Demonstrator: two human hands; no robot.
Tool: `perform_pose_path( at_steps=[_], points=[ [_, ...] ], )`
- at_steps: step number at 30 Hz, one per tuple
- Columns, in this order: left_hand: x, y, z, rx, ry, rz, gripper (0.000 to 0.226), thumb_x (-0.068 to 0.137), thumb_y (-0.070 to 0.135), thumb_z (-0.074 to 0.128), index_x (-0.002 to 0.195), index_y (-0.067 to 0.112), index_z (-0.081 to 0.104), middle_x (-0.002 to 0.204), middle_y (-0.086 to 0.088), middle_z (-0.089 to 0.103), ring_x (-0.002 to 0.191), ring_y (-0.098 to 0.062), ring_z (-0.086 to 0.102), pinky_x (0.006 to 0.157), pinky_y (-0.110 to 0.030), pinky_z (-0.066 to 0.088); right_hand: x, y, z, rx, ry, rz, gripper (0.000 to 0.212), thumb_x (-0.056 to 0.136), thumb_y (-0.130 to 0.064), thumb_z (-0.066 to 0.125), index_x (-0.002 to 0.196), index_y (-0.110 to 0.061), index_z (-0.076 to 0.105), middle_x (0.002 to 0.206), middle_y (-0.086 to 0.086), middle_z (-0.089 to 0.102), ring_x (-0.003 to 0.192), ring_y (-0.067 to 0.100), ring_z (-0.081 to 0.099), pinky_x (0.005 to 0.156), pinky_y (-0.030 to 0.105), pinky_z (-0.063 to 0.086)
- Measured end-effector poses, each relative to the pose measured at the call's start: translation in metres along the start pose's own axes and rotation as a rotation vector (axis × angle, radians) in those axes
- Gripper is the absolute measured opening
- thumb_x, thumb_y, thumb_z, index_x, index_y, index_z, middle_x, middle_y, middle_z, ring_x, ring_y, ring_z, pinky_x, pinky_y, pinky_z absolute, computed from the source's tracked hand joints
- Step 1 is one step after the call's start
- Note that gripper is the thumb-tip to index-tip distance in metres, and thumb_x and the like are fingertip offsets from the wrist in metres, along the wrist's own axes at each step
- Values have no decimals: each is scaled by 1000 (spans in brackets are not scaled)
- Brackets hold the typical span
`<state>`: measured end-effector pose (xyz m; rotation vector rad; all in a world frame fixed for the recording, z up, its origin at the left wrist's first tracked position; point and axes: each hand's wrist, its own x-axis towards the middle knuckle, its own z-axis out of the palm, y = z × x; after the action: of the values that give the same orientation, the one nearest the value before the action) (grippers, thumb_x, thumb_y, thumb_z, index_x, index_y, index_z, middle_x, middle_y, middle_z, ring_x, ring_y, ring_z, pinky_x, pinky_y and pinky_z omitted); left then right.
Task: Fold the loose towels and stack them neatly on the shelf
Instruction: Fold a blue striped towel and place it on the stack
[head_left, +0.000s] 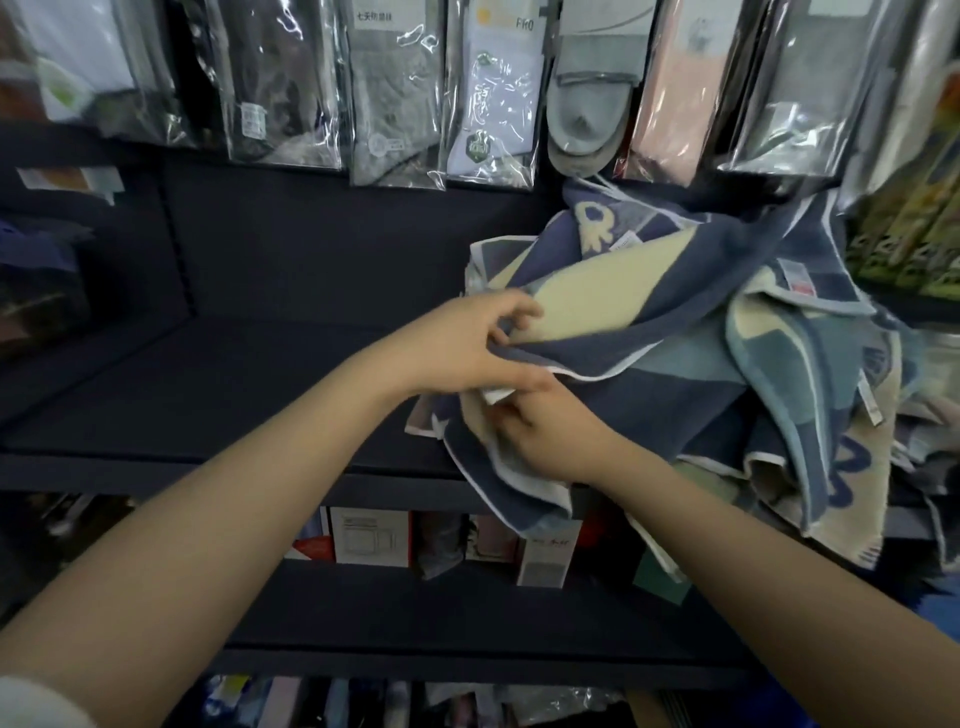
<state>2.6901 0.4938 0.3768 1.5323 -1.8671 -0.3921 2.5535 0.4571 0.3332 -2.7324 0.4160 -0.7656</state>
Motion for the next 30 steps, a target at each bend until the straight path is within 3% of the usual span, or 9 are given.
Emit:
perform_pose_path(
  at_steps=[3, 7, 10, 12, 14, 20, 23, 25, 30],
  points=[
    [-4, -9, 0, 140, -27, 120, 33, 74, 31, 74, 105, 24, 63, 104, 8, 62, 98, -7, 58, 83, -23, 47, -22, 8, -14, -38, -39, 61, 26, 87, -5, 54, 60, -4, 54, 54, 2, 52, 53, 13, 46, 55, 29, 30],
    [-9, -23, 13, 458, -122, 110, 54, 76, 41, 70, 122, 18, 54, 121, 2, 52, 108, -12, 49, 91, -25, 40, -45, 31, -58, -228, 453, 81, 11, 82, -19, 58, 83, -10, 63, 80, 4, 64, 72, 14, 58, 65, 27, 44],
    [-15, -30, 41, 660, -101, -13, 80, 69, 64, 64, 129, 16, 42, 128, 3, 43, 108, -16, 49, 83, -36, 47, -48, 62, -87, -534, 201, 68, 44, 76, -10, 66, 120, -8, 58, 127, 13, 54, 117, 32, 51, 97, 42, 40],
    [-17, -29, 61, 766, 14, -32, 75, 72, 61, 62, 124, 12, 42, 123, -2, 45, 104, -22, 52, 75, -38, 48, -48, 79, -94, -663, -7, 123, 58, 79, -18, 68, 133, -14, 48, 141, 10, 44, 131, 31, 38, 108, 46, 29],
    [-15, -27, 71, 794, 137, -30, 54, 81, 46, 56, 118, 9, 44, 117, -7, 46, 101, -26, 52, 74, -40, 47, -45, 87, -93, -734, -9, 136, 53, 84, -26, 64, 133, -16, 48, 141, 7, 45, 132, 27, 39, 110, 43, 24],
    [-14, -25, 57, 527, 303, 69, 26, 85, 17, 53, 99, -2, 65, 122, -8, 52, 119, -23, 41, 94, -33, 36, -26, 94, -88, -666, 200, 144, 24, 88, -12, 55, 111, -4, 59, 117, 15, 60, 105, 35, 55, 91, 41, 38],
    [-24, -15, 43, 181, 380, 73, 14, 80, 4, 51, 78, 11, 63, 87, -5, 61, 83, -11, 54, 68, -24, 37, -24, 88, -82, -528, 324, 216, 20, 94, -12, 45, 107, -1, 55, 107, 18, 60, 99, 36, 54, 80, 38, 36],
    [-33, -10, 30, -1, 404, 63, 34, 77, -4, 47, 71, 29, 51, 70, 7, 54, 60, 3, 46, 53, -18, 33, -21, 73, -76, -507, 414, 156, 21, 95, -14, 41, 102, 2, 54, 93, 22, 60, 87, 37, 54, 73, 40, 33],
    [-72, -12, -17, -376, 524, 89, 28, 70, -4, 36, 76, 17, 53, 72, 4, 53, 61, 2, 48, 57, -16, 37, 1, -3, -47, -123, 332, -26, 16, 93, -12, 46, 88, -2, 58, 72, 1, 54, 67, 15, 50, 60, 22, 27]
  ],
)
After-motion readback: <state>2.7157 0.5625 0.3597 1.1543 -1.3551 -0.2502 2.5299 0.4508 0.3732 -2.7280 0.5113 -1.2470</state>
